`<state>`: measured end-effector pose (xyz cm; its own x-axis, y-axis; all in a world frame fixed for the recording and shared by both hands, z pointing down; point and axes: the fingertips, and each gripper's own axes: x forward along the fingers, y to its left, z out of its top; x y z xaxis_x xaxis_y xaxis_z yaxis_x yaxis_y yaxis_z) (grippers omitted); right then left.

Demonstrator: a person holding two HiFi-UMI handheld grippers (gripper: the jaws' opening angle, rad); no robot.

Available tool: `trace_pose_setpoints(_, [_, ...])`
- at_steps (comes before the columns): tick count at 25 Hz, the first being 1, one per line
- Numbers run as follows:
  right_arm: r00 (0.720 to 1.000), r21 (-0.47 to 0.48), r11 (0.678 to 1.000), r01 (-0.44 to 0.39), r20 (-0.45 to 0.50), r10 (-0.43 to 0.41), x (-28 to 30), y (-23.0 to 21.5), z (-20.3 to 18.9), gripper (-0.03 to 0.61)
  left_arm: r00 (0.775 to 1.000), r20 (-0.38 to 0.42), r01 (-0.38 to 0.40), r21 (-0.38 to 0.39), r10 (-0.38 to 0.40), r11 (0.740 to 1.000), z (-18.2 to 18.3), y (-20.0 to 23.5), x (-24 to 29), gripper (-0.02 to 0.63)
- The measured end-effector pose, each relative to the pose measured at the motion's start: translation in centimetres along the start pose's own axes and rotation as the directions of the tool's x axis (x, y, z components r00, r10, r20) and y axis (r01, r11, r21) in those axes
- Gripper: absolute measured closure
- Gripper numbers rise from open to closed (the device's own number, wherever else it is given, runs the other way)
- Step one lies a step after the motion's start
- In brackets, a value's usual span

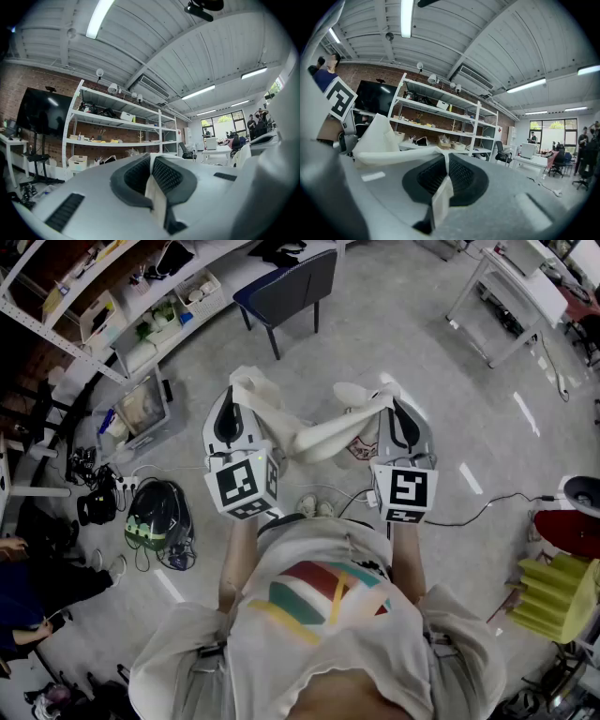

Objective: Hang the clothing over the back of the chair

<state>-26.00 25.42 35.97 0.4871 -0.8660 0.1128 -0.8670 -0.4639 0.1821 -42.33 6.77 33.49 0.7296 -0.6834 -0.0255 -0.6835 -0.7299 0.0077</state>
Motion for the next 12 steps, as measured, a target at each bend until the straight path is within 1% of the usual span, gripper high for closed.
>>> trace_pose_setpoints(5, [1.0, 0.0, 1.0, 0.011, 0.003, -0.011, 0.2, -0.1, 0.2, 0.571, 1.0, 0.005, -0.01, -0.016, 0.01, 1.0, 0.1, 0.8, 0.1, 0.597])
trace_pose_setpoints(9, [1.0, -0.004, 1.0, 0.021, 0.008, -0.021, 0.2, -0.9, 0.0, 0.571, 1.0, 0.014, -0.002, -0.01, 0.002, 1.0, 0.3, 0.0, 0.2, 0.597])
trace_pose_setpoints(12, [0.999, -0.006, 0.999, 0.033, 0.021, -0.032, 0.1, -1.7, 0.1, 0.572, 1.0, 0.015, 0.007, -0.025, -0.007, 1.0, 0.6, -0.6, 0.6, 0.597])
